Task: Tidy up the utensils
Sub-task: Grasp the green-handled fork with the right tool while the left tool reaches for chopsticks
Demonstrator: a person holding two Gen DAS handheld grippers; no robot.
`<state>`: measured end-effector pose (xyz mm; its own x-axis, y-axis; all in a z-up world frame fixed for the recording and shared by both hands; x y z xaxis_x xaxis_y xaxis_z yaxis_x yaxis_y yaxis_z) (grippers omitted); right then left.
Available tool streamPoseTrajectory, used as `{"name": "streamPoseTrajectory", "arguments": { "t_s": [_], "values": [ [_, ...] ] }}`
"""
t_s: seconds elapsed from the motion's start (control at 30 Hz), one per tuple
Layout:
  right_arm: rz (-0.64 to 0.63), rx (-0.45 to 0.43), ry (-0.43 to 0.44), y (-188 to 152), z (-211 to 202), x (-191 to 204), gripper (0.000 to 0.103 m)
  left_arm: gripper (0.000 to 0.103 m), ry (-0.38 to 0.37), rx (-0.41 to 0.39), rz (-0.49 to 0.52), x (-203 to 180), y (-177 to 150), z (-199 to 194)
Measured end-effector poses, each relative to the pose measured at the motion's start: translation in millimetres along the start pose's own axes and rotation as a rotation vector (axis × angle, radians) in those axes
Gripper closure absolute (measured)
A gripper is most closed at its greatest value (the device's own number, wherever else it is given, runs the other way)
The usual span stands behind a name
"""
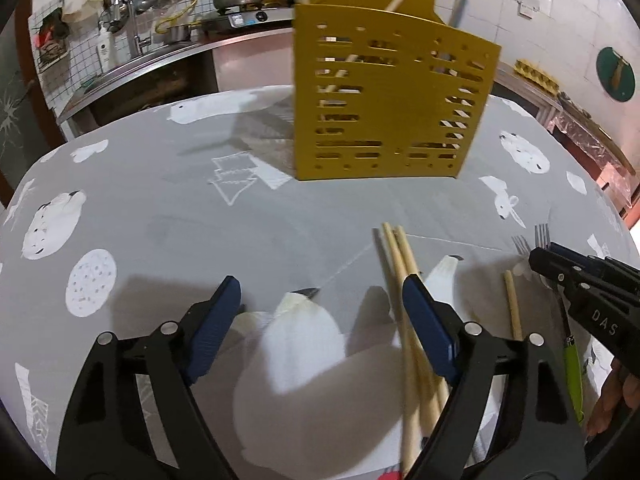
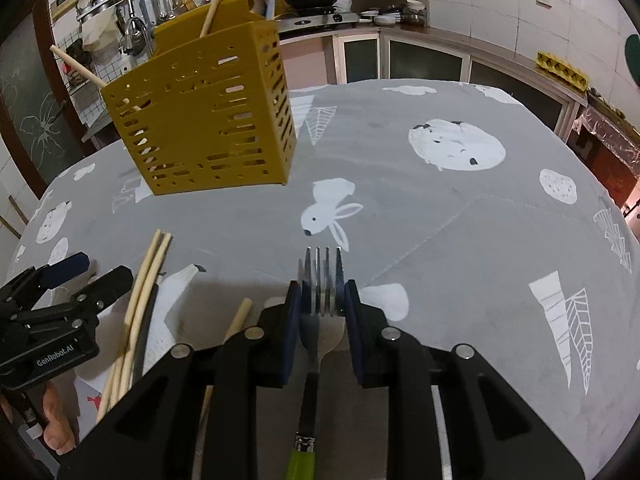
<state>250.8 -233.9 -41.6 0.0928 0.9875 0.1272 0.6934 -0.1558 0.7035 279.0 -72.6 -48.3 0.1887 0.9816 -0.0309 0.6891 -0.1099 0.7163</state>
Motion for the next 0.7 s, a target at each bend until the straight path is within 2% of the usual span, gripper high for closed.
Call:
{"name": "streamPoseTrajectory", "arguments": {
  "t_s": [0.13,0.2,0.27,0.37,0.4,0.47,0.7],
  "values": [
    [0.014,-0.002,0.006,-2,2,-5,0.080,0.022,-0.015,-0.012,0.007,-8,1,-2],
    [0.019,-0.001,0.009,-2,3,-7,0.080,0.026,-0.014,-0.012,0.016,-12,2,-2],
    [0.021,-0.002,0.011,-4,3,-8,0.080,0.036,-0.023,0.005,0.024,-14,0,2],
    [0.030,-0.010,0.015,-4,1,-12,0.080,0.038,-0.040,0.006,0.007,-13,-1,5],
    [0.033,-0.014,0.016,-4,1,-13,0.080,0.041,-0.039,0.007,0.003,-12,-1,5],
    [0.046,-0.019,0.021,-5,0,-16,0.080,0.057,-0.045,0.024,-0.003,-11,-2,7],
    [0.065,-0.024,0.032,-7,2,-19,0.080,0.058,-0.034,0.030,0.019,-18,-2,12]
  ]
}}
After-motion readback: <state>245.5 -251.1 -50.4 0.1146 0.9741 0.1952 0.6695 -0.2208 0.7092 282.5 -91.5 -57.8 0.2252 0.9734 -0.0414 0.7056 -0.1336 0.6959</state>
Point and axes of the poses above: each gripper's, at about its wrist camera, not at the fingertips, and z roughly the way its jaws point, x to its left, y to its top, the point moved 1 cm from there along z, roughly the way its jaws point, and after that the axes turned 6 degrees about -x, right-handed, at the moved point
